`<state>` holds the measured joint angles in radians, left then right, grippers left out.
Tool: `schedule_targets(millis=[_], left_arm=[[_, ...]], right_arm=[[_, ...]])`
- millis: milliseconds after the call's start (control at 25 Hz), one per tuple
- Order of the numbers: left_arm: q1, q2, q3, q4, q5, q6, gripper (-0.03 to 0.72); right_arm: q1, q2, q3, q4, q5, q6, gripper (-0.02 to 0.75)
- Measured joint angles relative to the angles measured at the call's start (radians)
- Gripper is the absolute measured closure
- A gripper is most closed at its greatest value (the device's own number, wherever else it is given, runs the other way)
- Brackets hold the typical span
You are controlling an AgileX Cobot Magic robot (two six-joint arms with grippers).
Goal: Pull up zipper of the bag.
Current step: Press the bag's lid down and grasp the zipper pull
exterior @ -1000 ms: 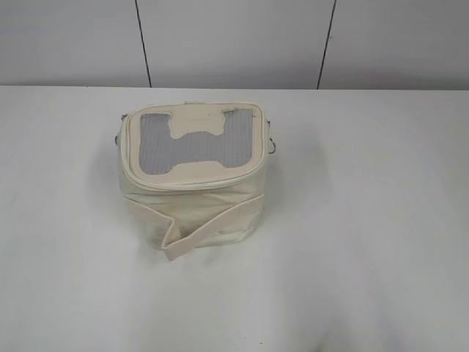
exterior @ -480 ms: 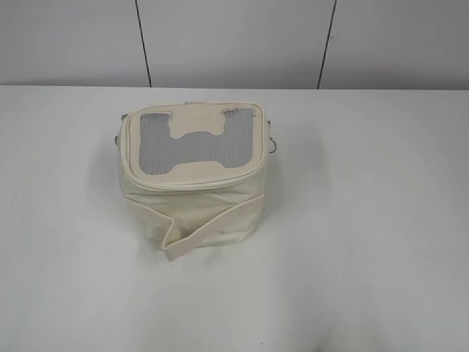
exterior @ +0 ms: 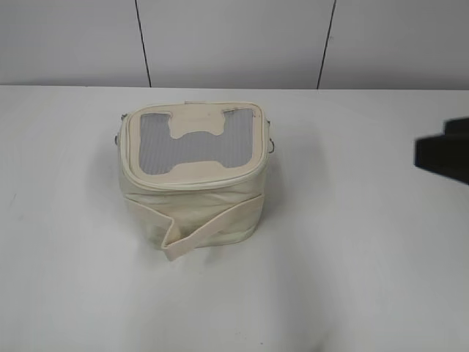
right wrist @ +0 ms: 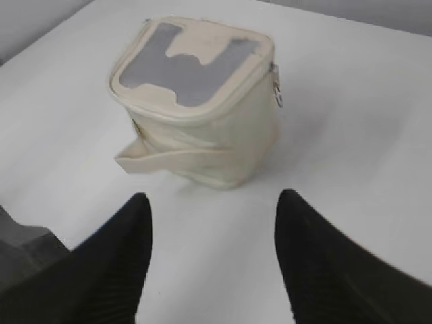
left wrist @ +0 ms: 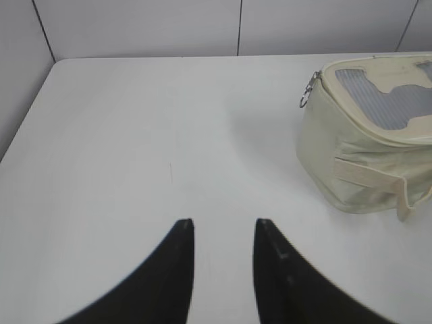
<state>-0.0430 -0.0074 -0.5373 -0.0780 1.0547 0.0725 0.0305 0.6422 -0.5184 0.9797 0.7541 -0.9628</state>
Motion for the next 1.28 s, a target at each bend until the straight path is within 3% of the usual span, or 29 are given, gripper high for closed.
schedule_targets(millis=[160,320,520,880,1120,1280], left_arm=[[0.0,0.0,0.0,-0.001,0.0,0.0,0.447],[0.0,0.0,0.0,-0.002,0.0,0.0,0.447],[0.0,0.0,0.0,-0.002,0.0,0.0,0.447],[0.0,0.0,0.0,-0.002,0.0,0.0,0.447],[0.0,0.0,0.0,-0.002,0.0,0.0,0.447],[0.0,0.0,0.0,-0.002,0.0,0.0,0.447]], right_arm=[[0.0,0.417,-0.116,0.331,-0.006,-0.413,0.279],[0.037,0.795,-0.384,0.41,0.079,-0.56,0.283],[0.195,1.155,-0.768,0.324,0.102,-0.534,0.283],[0.408,1.607,-1.414,0.049,0.281,-0.218,0.284],[0.438,1.756,-1.642,-0.003,0.328,-0.083,0.284],[0.437,1.802,-1.677,-0.031,0.339,-0.05,0.305]])
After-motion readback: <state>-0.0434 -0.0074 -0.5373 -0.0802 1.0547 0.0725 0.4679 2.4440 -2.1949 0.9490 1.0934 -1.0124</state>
